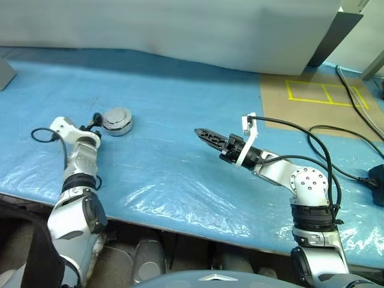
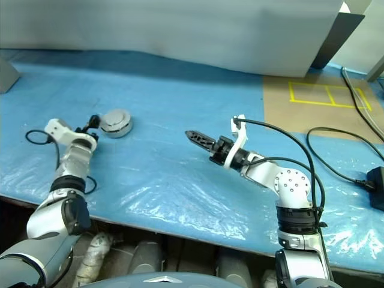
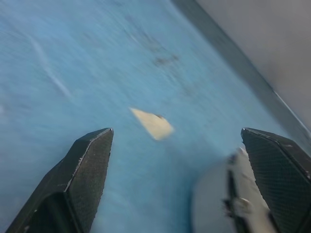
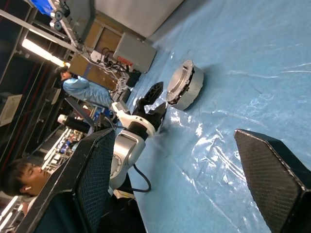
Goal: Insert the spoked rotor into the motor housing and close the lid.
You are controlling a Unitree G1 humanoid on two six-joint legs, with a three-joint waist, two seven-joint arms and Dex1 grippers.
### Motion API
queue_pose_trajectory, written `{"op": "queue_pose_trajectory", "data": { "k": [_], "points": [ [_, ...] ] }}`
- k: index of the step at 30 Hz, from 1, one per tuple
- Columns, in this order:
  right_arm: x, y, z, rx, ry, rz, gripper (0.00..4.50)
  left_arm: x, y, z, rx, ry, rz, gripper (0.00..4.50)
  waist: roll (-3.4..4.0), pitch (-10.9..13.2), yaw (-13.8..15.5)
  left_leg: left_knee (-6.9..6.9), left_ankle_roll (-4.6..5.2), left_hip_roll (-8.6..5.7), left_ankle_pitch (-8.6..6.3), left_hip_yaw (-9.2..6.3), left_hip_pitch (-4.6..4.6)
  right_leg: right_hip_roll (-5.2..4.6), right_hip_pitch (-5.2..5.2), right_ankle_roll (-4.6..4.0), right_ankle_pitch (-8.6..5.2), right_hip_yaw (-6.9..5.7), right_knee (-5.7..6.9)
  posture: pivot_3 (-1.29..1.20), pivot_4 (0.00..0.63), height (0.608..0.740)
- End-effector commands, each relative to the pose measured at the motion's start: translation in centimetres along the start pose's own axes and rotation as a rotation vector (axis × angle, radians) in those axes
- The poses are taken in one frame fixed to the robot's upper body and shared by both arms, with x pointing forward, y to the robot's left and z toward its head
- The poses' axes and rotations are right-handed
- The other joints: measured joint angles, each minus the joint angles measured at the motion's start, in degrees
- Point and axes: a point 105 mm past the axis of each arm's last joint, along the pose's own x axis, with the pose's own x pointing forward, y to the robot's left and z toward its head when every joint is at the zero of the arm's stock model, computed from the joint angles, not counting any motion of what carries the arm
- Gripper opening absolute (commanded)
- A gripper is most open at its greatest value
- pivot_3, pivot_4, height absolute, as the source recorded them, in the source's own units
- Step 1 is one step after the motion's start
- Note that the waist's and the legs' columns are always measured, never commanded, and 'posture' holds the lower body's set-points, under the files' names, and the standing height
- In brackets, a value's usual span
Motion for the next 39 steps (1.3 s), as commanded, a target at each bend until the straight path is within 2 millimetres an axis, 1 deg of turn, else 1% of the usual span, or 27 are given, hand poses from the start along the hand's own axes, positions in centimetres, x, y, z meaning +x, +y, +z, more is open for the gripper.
{"op": "queue_pose_trajectory", "data": {
  "k": [1, 2, 3, 4, 5, 6, 7, 8, 9, 10, 11, 12, 13, 14, 16, 17, 19, 21, 23, 26, 29, 33, 35, 37, 39],
  "points": [
    [0.1, 1.0, 0.6, -0.032, -0.005, 0.045, 4.09, 0.1, -0.2, 3.4, 0.038, -0.113, -0.011, 4.47, -0.03, 0.0, 0.2, 0.00, 0.00, 0.00, 0.00, 0.00, -0.06, -0.01, 0.00, 0.00, 0.00, -0.02, -0.03, 0.00, 0.150, 0.740],
    [0.1, 1.1, 0.7, -0.043, -0.006, 0.045, 4.09, 0.2, -2.0, 3.9, 0.053, -0.130, -0.086, 4.47, -0.05, 0.0, 0.5, 0.01, 0.00, 0.00, 0.00, 0.00, -0.10, -0.01, -0.03, 0.00, 0.00, -0.04, -0.04, 0.00, 0.150, 0.740],
    [0.1, 1.1, 0.8, -0.060, -0.012, 0.042, 4.09, 0.1, -3.9, 3.8, 0.054, -0.126, -0.159, 4.47, -0.06, 0.0, 0.6, 0.02, 0.00, 0.00, 0.00, -0.03, -0.18, -0.01, -0.04, 0.01, 0.00, -0.07, -0.04, 0.00, 0.150, 0.740],
    [0.0, 1.0, 1.5, -0.120, -0.050, 0.021, 4.09, -0.3, -7.4, 2.7, 0.072, -0.099, -0.300, 4.47, -0.11, 0.1, 1.4, 0.03, 0.00, 0.00, 0.00, -0.03, -0.20, -0.02, -0.04, 0.01, 0.00, -0.08, -0.04, 0.00, 0.150, 0.740],
    [-0.2, 0.9, 2.1, -0.199, -0.087, -0.001, 4.09, -1.1, -10.9, 1.3, 0.037, -0.056, -0.421, 4.47, -0.12, 0.1, 2.1, 0.10, 0.00, 0.01, 0.00, -0.05, -0.34, -0.05, -0.09, 0.01, 0.00, -0.11, -0.04, 0.00, 0.150, 0.740],
    [-0.4, 0.9, 2.4, -0.267, -0.111, -0.018, 4.09, -2.1, -13.8, 0.3, -0.003, -0.016, -0.527, 4.47, -0.12, 0.1, 2.6, 0.13, 0.00, -0.02, 0.00, -0.04, -0.41, -0.13, -0.09, 0.01, 0.00, -0.14, -0.03, 0.00, 0.150, 0.740],
    [-0.5, 0.9, 2.6, -0.316, -0.131, -0.025, 4.09, -3.5, -16.9, -0.5, -0.011, 0.015, -0.657, 4.47, -0.11, 0.1, 3.2, 0.16, 0.00, 0.01, 0.00, -0.04, -0.48, -0.24, -0.10, 0.01, 0.00, -0.18, 0.00, 0.00, 0.150, 0.740],
    [-0.6, 0.8, 2.5, -0.332, -0.135, -0.032, 4.09, -5.1, -19.5, -1.2, -0.020, 0.046, -0.772, 4.47, -0.13, 0.1, 3.4, 0.18, 0.00, -0.02, 0.00, 0.00, -0.54, -0.40, -0.11, 0.02, 0.01, -0.22, 0.03, 0.00, 0.150, 0.740],
    [-0.6, 0.5, 2.4, -0.356, -0.136, -0.050, 4.09, -6.6, -21.5, -1.8, -0.023, 0.080, -0.872, 4.47, -0.18, 0.1, 3.3, 0.22, 0.00, -0.08, 0.01, 0.03, -0.59, -0.48, -0.10, 0.07, 0.04, -0.21, 0.02, 0.00, 0.150, 0.740],
    [-0.6, 0.2, 2.4, -0.376, -0.140, -0.070, 4.09, -7.9, -22.9, -2.4, -0.021, 0.109, -0.951, 4.47, -0.20, 0.1, 3.1, 0.24, 0.01, -0.11, 0.01, 0.08, -0.62, -0.56, -0.13, 0.14, 0.08, -0.21, -0.01, 0.00, 0.150, 0.740],
    [-0.6, -0.2, 2.5, -0.388, -0.154, -0.095, 4.09, -9.0, -24.0, -3.1, 0.004, 0.138, -1.017, 4.47, -0.20, 0.1, 2.6, 0.24, 0.01, -0.18, 0.01, 0.10, -0.62, -0.61, -0.17, 0.15, 0.09, -0.21, -0.01, 0.00, 0.150, 0.740],
    [-0.7, -0.6, 2.8, -0.407, -0.170, -0.127, 4.09, -10.0, -24.6, -4.0, 0.030, 0.173, -1.076, 4.47, -0.20, 0.1, 2.0, 0.21, 0.01, -0.39, 0.01, 0.11, -0.60, -0.63, -0.23, 0.16, 0.10, -0.18, 0.00, 0.00, 0.150, 0.740],
    [-0.8, -1.0, 3.1, -0.430, -0.182, -0.156, 4.09, -10.8, -24.9, -4.7, 0.052, 0.202, -1.122, 4.47, -0.18, 0.1, 1.4, 0.17, 0.02, -0.39, 0.01, 0.11, -0.58, -0.61, -0.29, 0.16, 0.10, -0.15, 0.04, 0.00, 0.150, 0.740],
    [-1.0, -1.4, 3.4, -0.485, -0.186, -0.200, 4.09, -11.7, -25.0, -5.9, 0.108, 0.248, -1.169, 4.47, -0.13, 0.1, 0.6, 0.12, 0.02, -0.38, 0.01, 0.12, -0.56, -0.54, -0.37, 0.15, 0.10, -0.11, 0.07, 0.00, 0.150, 0.740],
    [-1.4, -2.5, 3.5, -0.571, -0.168, -0.286, 4.09, -13.2, -24.3, -8.8, 0.262, 0.352, -1.229, 4.47, -0.07, 0.1, -0.2, 0.08, 0.02, -0.22, 0.02, 0.12, -0.49, -0.31, -0.38, 0.14, 0.09, -0.04, 0.04, 0.00, 0.150, 0.740],
    [-1.6, -3.1, 3.4, -0.599, -0.150, -0.327, 4.09, -13.6, -23.9, -9.8, 0.312, 0.387, -1.243, 4.47, -0.05, 0.0, -0.3, 0.06, 0.02, -0.16, 0.01, 0.13, -0.45, -0.24, -0.37, 0.13, 0.09, -0.02, 0.03, 0.00, 0.150, 0.740],
    [-2.3, -4.5, 3.0, -0.657, -0.114, -0.412, 4.09, -14.8, -23.0, -11.1, 0.415, 0.438, -1.312, 4.47, -0.03, 0.1, -0.3, 0.05, 0.02, -0.03, 0.01, 0.13, -0.46, -0.06, -0.40, 0.12, 0.09, 0.03, 0.00, 0.00, 0.150, 0.740],
    [-3.4, -5.3, 3.1, -0.610, -0.149, -0.454, 4.09, -15.5, -22.0, -12.2, 0.501, 0.461, -1.359, 4.47, -0.02, 0.1, -0.1, 0.04, 0.02, 0.01, 0.01, 0.11, -0.52, 0.00, -0.44, 0.12, 0.09, 0.03, -0.02, 0.00, 0.150, 0.740],
    [-4.1, -5.6, 3.4, -0.596, -0.188, -0.485, 4.09, -15.6, -21.8, -12.4, 0.511, 0.478, -1.364, 4.47, 0.07, 0.1, 0.1, 0.05, 0.02, -0.02, 0.01, 0.11, -0.54, -0.01, -0.44, 0.11, 0.09, 0.07, -0.03, 0.00, 0.150, 0.740],
    [-4.3, -5.8, 3.7, -0.610, -0.220, -0.535, 4.09, -15.3, -22.5, -12.2, 0.466, 0.473, -1.344, 4.47, 0.14, 0.2, 0.1, 0.12, 0.02, -0.07, 0.01, 0.13, -0.53, -0.09, -0.38, 0.11, 0.10, 0.10, 0.01, 0.00, 0.150, 0.740],
    [-3.9, -6.2, 3.8, -0.651, -0.226, -0.588, 4.09, -15.0, -23.1, -12.1, 0.468, 0.453, -1.337, 4.47, 0.14, 0.2, 0.0, 0.19, 0.04, -0.06, 0.02, 0.14, -0.49, -0.12, -0.31, 0.10, 0.10, 0.10, 0.03, 0.00, 0.150, 0.740],
    [-3.2, -6.7, 3.8, -0.694, -0.214, -0.627, 4.09, -14.9, -23.2, -12.2, 0.489, 0.435, -1.329, 4.47, 0.18, 0.2, -0.3, 0.20, 0.07, -0.04, 0.04, 0.19, -0.39, -0.10, -0.32, 0.04, 0.13, 0.14, 0.05, 0.00, 0.150, 0.740],
    [-2.8, -6.3, 4.3, -0.691, -0.239, -0.606, 4.09, -15.3, -23.2, -12.1, 0.493, 0.431, -1.354, 4.47, 0.20, 0.2, -0.3, 0.17, 0.07, -0.01, 0.04, 0.19, -0.39, -0.05, -0.34, 0.02, 0.15, 0.14, 0.06, 0.00, 0.150, 0.740],
    [-2.5, -6.0, 4.7, -0.698, -0.257, -0.597, 4.09, -15.2, -22.8, -12.1, 0.508, 0.435, -1.354, 4.47, 0.21, 0.2, -0.2, 0.14, 0.07, -0.01, 0.04, 0.19, -0.40, -0.05, -0.36, 0.02, 0.15, 0.14, 0.06, 0.00, 0.150, 0.740],
    [-2.4, -5.5, 5.3, -0.660, -0.303, -0.573, 4.09, -15.1, -22.6, -11.9, 0.484, 0.453, -1.347, 4.47, 0.22, 0.2, -0.1, 0.13, 0.07, -0.02, 0.04, 0.19, -0.43, -0.05, -0.36, 0.02, 0.15, 0.13, 0.04, 0.00, 0.150, 0.740]
  ]
}}
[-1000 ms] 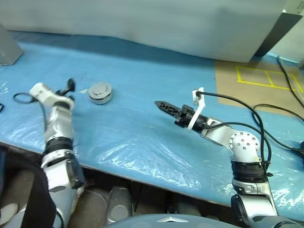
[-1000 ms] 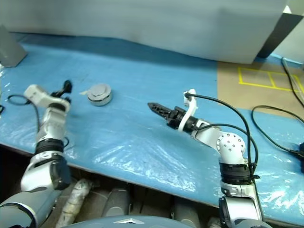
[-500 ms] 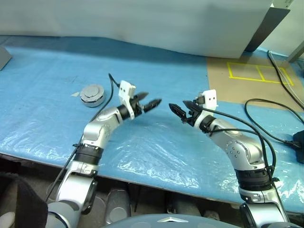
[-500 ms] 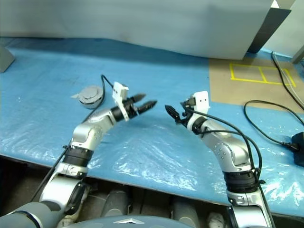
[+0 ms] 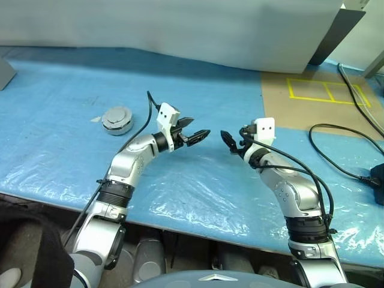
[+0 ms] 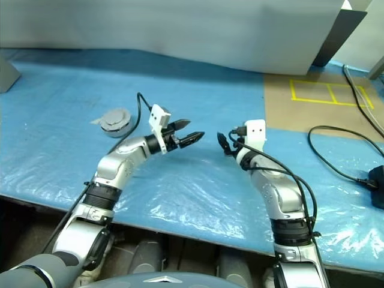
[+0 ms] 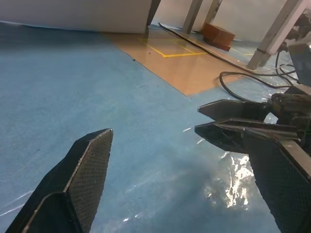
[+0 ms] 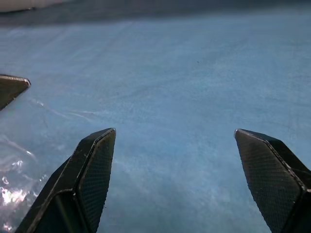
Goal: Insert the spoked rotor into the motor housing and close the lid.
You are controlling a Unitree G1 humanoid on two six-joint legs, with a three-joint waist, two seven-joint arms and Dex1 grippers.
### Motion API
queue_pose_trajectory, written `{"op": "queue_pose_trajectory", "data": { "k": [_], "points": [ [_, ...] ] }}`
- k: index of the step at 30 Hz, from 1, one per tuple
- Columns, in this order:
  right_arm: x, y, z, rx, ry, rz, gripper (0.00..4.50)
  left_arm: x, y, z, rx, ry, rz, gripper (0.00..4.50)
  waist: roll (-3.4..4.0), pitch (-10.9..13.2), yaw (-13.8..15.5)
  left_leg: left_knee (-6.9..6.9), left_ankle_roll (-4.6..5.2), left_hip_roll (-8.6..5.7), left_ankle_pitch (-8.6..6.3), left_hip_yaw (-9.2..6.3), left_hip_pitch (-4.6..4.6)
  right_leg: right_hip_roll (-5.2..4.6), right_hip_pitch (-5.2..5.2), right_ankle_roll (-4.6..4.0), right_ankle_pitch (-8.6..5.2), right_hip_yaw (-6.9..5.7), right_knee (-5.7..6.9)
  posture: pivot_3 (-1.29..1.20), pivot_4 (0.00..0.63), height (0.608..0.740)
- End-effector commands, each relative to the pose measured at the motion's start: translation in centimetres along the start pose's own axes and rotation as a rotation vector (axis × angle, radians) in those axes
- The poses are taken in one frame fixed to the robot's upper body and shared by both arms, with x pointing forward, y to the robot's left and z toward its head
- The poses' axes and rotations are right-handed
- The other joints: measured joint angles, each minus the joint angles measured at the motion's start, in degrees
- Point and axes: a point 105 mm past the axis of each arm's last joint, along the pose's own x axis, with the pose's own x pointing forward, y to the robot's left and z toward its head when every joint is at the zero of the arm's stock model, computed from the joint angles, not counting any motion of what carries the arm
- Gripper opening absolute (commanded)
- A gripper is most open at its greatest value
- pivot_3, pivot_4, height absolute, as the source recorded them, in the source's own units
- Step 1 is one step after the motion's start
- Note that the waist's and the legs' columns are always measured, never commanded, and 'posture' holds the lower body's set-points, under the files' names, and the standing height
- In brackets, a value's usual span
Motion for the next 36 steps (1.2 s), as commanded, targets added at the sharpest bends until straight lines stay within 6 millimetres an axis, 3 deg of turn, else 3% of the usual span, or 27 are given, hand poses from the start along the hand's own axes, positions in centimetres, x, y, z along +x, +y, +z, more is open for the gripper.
{"op": "queue_pose_trajectory", "data": {
  "k": [1, 13, 17, 32, 36],
  "points": [
    [0.0, 0.0, 2.8, 0.061, -0.122, 0.006, 4.09, -0.5, 0.0, 1.4, 0.016, -0.044, -0.014, 4.47, 0.00, 0.0, 0.0, 0.00, 0.00, 0.00, 0.00, 0.00, 0.00, 0.00, 0.00, 0.00, 0.00, 0.00, 0.00, 0.00, 0.150, 0.740],
    [1.5, -0.7, 1.8, -0.081, -0.093, -0.112, 4.09, -0.8, 1.6, 1.4, 0.065, -0.051, 0.116, 4.47, 0.03, 0.0, 0.0, 0.04, 0.00, 0.00, 0.00, 0.00, 0.01, 0.00, 0.02, 0.00, 0.00, -0.01, 0.06, 0.00, 0.150, 0.740],
    [1.7, -1.1, 1.6, -0.077, -0.088, -0.152, 4.09, -1.1, 0.8, 1.6, 0.043, -0.082, 0.083, 4.47, 0.03, 0.0, 0.0, 0.03, 0.00, 0.00, 0.00, 0.00, 0.00, 0.00, 0.01, -0.01, 0.01, -0.01, 0.06, 0.00, 0.150, 0.740],
    [1.7, -1.4, 2.1, -0.141, -0.110, -0.195, 4.09, -0.5, 2.2, 1.9, 0.046, -0.112, 0.201, 4.47, 0.04, 0.0, 0.0, 0.09, 0.00, 0.01, 0.00, -0.01, 0.01, 0.00, 0.01, 0.00, 0.01, 0.00, 0.14, 0.00, 0.150, 0.740],
    [1.8, -1.0, 1.9, -0.167, -0.120, -0.192, 4.09, -0.1, 1.4, 1.7, 0.055, -0.099, 0.161, 4.47, 0.04, 0.0, 0.0, 0.12, 0.00, 0.00, 0.00, -0.01, 0.02, 0.00, 0.01, 0.00, 0.01, 0.01, 0.17, 0.00, 0.150, 0.740]
  ]
}}
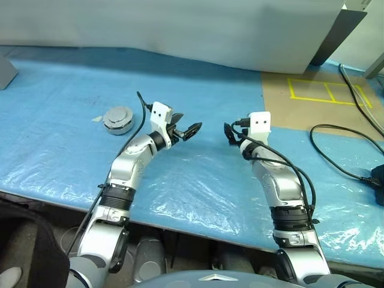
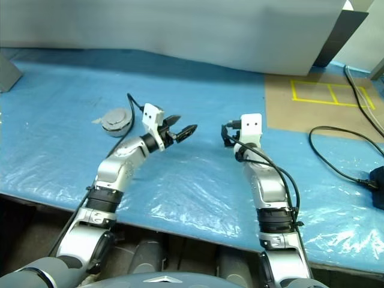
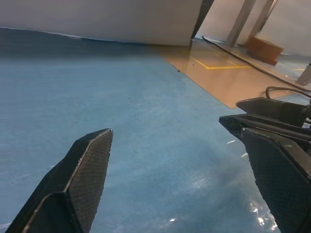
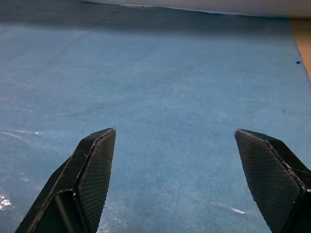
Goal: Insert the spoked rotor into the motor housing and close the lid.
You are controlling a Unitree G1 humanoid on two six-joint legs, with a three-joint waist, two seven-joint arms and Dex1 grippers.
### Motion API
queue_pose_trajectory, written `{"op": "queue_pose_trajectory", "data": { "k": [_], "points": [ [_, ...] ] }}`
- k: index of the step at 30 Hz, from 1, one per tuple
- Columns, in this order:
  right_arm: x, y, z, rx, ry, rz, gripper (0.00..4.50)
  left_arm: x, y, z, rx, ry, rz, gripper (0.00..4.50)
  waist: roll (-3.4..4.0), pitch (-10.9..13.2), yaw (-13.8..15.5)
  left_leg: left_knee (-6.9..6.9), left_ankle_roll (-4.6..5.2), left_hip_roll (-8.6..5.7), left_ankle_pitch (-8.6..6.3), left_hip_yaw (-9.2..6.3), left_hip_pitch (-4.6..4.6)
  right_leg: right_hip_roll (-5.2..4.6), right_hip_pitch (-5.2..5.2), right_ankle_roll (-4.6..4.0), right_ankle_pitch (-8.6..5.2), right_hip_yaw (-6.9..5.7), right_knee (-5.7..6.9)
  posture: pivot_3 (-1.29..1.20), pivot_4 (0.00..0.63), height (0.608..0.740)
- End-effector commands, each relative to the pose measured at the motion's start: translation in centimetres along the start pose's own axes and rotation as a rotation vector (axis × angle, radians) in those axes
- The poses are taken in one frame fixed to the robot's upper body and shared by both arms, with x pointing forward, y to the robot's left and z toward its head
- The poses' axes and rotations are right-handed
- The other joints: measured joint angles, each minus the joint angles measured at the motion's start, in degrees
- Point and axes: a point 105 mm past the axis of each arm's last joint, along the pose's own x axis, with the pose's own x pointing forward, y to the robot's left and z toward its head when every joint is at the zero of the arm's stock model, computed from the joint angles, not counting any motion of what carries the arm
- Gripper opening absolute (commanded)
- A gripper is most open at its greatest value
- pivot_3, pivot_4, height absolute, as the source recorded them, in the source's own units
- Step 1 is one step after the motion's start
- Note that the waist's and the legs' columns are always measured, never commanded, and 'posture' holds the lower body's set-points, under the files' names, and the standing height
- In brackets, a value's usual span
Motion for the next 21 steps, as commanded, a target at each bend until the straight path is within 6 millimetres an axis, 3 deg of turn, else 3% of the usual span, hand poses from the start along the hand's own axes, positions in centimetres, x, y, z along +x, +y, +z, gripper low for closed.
{"op": "queue_pose_trajectory", "data": {
  "k": [1, 10, 21],
  "points": [
    [-0.1, 0.4, 1.5, -0.034, -0.075, -0.001, 4.09, 0.1, -0.9, 1.1, 0.041, -0.037, -0.040, 4.47, 0.00, 0.0, 0.0, 0.00, 0.00, 0.00, 0.00, 0.00, 0.00, 0.00, 0.00, 0.00, 0.00, 0.00, 0.00, 0.00, 0.150, 0.740],
    [0.1, 1.3, 2.9, -0.166, -0.139, 0.065, 4.09, 0.3, -0.6, 1.4, 0.054, -0.043, -0.011, 4.47, 0.00, 0.0, 0.0, 0.03, 0.00, 0.00, 0.00, 0.00, 0.00, 0.00, 0.00, 0.00, 0.00, 0.01, 0.03, 0.00, 0.150, 0.740],
    [0.6, 1.0, 2.8, -0.155, -0.132, 0.032, 4.09, 0.5, -0.6, 1.1, 0.047, -0.052, 0.000, 4.47, 0.00, 0.0, 0.0, 0.06, 0.01, 0.00, 0.00, 0.00, 0.00, 0.00, -0.01, 0.00, 0.00, 0.01, 0.08, 0.00, 0.150, 0.740]
  ]
}}
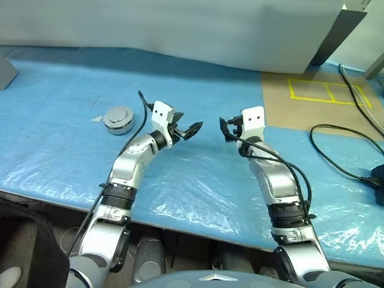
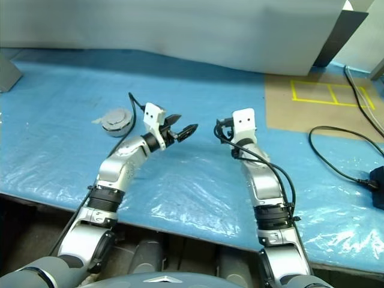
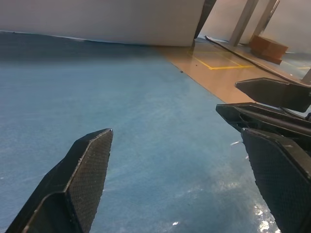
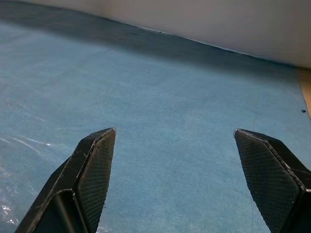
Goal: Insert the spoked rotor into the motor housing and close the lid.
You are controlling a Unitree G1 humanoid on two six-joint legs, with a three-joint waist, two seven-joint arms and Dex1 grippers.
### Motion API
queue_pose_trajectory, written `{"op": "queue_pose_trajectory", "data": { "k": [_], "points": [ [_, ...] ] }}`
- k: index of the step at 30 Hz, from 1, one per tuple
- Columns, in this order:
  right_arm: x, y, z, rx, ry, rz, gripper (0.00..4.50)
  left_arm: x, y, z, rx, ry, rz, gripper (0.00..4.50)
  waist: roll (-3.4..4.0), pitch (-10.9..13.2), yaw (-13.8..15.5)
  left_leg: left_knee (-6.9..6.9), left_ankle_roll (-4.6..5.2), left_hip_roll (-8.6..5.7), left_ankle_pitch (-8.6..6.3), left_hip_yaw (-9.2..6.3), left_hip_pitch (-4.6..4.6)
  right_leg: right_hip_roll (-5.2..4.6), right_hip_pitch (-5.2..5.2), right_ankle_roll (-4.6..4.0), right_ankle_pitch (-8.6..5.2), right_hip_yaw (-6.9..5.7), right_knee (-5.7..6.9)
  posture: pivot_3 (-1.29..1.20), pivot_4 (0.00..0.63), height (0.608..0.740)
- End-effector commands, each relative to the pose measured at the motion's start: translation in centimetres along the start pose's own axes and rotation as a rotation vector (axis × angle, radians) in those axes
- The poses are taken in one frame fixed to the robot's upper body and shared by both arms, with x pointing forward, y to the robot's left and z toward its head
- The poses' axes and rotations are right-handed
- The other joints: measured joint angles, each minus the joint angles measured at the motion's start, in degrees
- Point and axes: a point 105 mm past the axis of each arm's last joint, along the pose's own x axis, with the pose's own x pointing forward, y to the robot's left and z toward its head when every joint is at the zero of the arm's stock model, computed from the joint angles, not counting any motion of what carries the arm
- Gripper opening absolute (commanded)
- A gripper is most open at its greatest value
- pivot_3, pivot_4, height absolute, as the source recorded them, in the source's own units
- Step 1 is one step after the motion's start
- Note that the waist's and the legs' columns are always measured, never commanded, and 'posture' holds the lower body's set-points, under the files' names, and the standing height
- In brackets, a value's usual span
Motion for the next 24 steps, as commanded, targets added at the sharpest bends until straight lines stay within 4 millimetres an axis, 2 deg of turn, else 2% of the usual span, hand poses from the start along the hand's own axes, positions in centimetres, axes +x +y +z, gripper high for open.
{"op": "queue_pose_trajectory", "data": {
  "k": [1, 7, 24],
  "points": [
    [0.21, -0.51, 1.42, -0.023, -0.053, -0.025, 4.09, 0.27, -0.43, 1.04, 0.031, -0.045, -0.013, 4.47, 0.00, 0.0, 0.0, 0.00, 0.00, 0.00, 0.00, 0.00, 0.00, 0.00, 0.00, 0.00, 0.00, 0.00, 0.00, 0.00, 0.150, 0.740],
    [0.27, -0.45, 1.25, -0.027, -0.048, -0.034, 4.09, 0.73, -0.39, 1.21, 0.030, -0.048, -0.010, 4.47, 0.00, 0.0, 0.0, 0.02, 0.00, 0.01, 0.00, 0.00, 0.01, 0.00, 0.00, 0.00, 0.00, 0.01, 0.04, 0.00, 0.150, 0.740],
    [-0.59, 0.20, 0.45, -0.043, -0.028, -0.035, 4.09, 0.32, -0.49, 0.55, 0.018, -0.029, -0.003, 4.47, 0.00, 0.0, 0.0, 0.04, 0.00, 0.01, 0.00, 0.00, 0.01, 0.00, -0.01, 0.00, 0.00, 0.02, 0.07, 0.00, 0.150, 0.740]
  ]
}}
